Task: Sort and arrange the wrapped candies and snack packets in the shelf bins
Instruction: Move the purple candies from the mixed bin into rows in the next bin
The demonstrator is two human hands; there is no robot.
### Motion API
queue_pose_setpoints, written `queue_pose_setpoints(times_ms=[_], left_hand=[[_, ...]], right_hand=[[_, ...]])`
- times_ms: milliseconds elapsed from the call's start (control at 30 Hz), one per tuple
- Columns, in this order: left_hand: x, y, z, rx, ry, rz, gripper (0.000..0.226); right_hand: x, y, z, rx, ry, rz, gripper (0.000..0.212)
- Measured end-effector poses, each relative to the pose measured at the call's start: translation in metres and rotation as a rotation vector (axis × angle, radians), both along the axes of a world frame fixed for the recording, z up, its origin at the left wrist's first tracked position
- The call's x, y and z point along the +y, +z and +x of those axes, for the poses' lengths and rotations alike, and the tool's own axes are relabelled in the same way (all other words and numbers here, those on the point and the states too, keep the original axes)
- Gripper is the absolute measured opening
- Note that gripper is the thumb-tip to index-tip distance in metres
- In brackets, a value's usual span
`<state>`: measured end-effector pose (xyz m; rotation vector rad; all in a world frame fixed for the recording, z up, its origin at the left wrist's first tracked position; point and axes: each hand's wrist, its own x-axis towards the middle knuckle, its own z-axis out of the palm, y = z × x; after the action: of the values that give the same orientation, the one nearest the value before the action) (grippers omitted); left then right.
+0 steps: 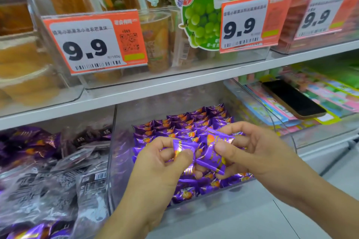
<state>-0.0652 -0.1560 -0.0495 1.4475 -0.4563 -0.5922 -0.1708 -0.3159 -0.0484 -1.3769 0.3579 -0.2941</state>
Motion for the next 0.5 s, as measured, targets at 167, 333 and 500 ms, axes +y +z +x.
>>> queue_pose_setpoints(times_ms=[167,333,500], left_hand=[[-0.005,-0.005,0.000,0.049,0.089,-0.024,0.028],[-0.007,-0.008,-0.004,0.126,0.013,-0.063,0.026],[-0.012,-0.013,-0.001,0.283,-0.002,-0.042,0.025]], right_hand=[[-0.004,-0.002,-0.003,0.018,0.091,0.012,0.059],[-0.002,-0.004,-0.004,0.040,0.093,0.025,0.045],[-0.003,0.001,-0.007,0.080,0.055,0.074,0.039]])
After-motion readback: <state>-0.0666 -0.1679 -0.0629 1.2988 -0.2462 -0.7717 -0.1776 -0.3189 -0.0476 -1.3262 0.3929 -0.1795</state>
